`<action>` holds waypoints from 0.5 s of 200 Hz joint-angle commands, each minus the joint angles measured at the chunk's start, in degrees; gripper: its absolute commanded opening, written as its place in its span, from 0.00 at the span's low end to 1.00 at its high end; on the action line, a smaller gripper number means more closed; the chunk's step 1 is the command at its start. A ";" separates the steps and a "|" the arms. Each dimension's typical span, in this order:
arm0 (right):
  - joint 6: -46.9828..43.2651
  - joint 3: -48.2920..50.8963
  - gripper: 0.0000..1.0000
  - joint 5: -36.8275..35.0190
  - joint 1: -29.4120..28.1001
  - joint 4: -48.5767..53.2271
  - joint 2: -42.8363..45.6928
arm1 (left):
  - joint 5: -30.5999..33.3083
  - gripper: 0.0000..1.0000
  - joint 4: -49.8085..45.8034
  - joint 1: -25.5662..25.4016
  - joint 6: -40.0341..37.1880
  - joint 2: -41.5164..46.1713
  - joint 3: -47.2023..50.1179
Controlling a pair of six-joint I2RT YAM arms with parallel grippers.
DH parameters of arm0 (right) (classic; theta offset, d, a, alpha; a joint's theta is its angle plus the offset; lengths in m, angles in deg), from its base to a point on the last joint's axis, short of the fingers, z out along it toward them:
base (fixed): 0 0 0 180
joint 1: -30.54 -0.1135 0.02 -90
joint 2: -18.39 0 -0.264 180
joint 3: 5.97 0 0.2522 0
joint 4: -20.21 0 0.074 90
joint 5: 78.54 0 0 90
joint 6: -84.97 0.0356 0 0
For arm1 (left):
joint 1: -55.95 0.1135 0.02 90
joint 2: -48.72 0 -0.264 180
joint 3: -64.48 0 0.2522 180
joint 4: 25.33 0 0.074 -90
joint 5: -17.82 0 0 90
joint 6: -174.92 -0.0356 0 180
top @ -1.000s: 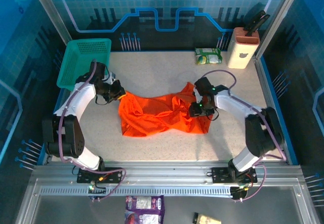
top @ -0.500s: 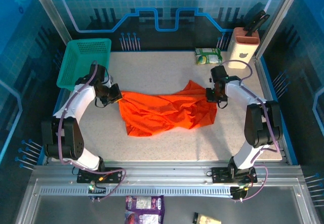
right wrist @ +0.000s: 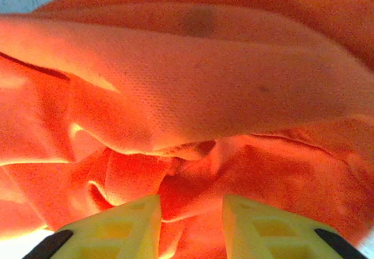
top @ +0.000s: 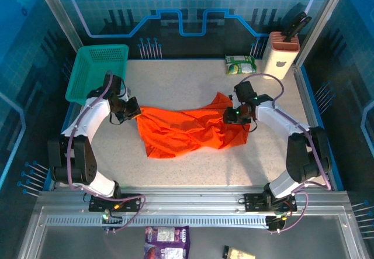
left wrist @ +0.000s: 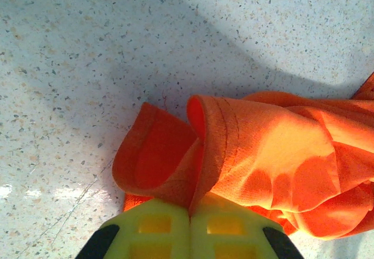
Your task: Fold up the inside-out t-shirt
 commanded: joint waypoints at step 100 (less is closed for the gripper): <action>1.42 -2.16 0.02 4.35 -0.30 -4.94 -5.52 | 0.00 0.00 -0.26 0.13 -0.29 2.25 1.00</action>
